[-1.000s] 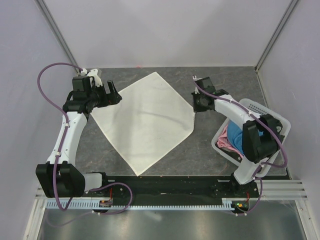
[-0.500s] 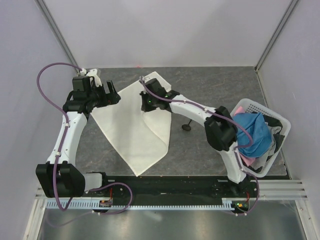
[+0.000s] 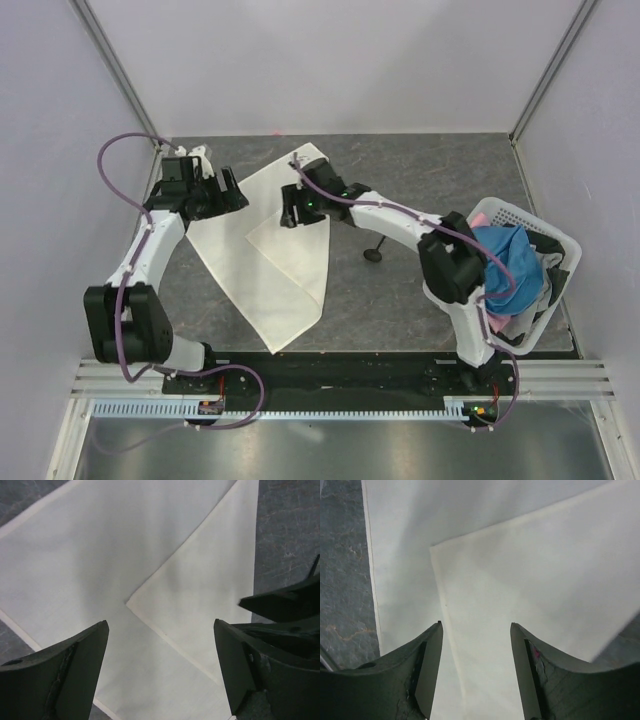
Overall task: Fold the napkin, place the utensils inside, and roll it up
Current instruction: Fold the napkin
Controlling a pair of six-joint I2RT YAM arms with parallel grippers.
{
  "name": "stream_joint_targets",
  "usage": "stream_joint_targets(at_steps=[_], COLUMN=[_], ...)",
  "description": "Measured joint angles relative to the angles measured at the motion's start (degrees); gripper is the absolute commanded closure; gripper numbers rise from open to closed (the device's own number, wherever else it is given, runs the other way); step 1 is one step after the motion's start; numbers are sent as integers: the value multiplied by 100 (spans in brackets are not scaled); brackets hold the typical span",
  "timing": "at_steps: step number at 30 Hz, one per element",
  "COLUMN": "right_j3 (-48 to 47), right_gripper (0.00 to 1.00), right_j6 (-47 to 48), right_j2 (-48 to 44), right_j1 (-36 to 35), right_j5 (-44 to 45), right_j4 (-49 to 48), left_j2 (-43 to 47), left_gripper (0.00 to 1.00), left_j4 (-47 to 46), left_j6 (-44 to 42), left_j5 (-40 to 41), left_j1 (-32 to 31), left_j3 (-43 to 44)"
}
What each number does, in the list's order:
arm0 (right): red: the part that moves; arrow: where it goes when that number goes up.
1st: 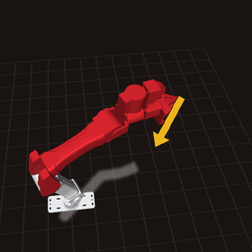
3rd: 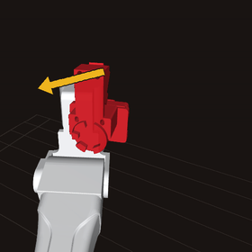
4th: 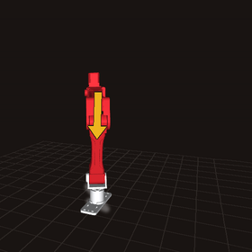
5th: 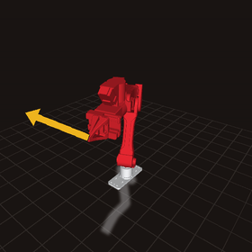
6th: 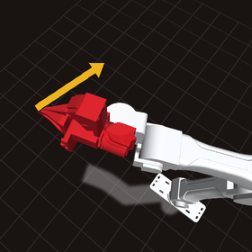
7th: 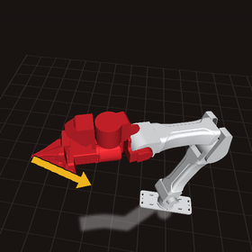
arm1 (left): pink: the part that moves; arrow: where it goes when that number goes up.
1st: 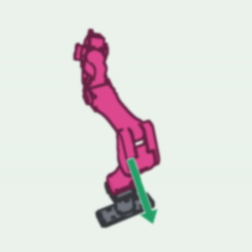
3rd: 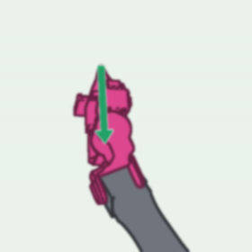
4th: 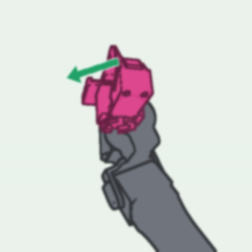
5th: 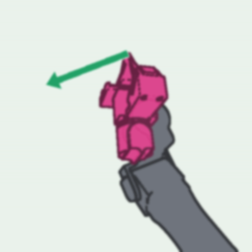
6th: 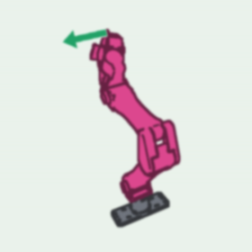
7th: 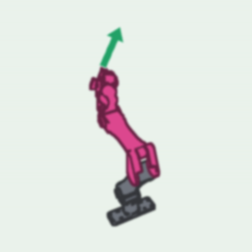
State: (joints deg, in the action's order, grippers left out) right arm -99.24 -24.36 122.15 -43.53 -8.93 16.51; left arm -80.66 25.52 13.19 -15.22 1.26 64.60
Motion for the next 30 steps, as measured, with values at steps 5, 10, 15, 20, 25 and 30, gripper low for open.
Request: stream_joint_targets(at_steps=[5,10,15,20,25,30], right_j3=[1333,2282,2677,2918,2968,3121], right_gripper=[36,36,36,35,35,35], right_j6=[109,168,192,212,216,227], right_j2=[-1397,-2647,-3128,-3250,-3324,-3471], right_j1=[726,1204,1296,1381,1462,1488], right_j5=[31,13,-92,-173,-201,-251], right_j4=[-155,-313,-387,-378,-380,-389], left_j2=[-1040,-1690,-2041,-2199,-2452,-2575], left_gripper=[35,43,49,56,58,60], left_j4=[-210,-210,-133,-55,-24,-4], left_j6=[258,358,363,358,350,348], left_j5=[-210,-116,361,702,922,1027], left_j1=[0,-87,-391,-538,-535,-535], left_j3=[-15,2,234,243,295,334])
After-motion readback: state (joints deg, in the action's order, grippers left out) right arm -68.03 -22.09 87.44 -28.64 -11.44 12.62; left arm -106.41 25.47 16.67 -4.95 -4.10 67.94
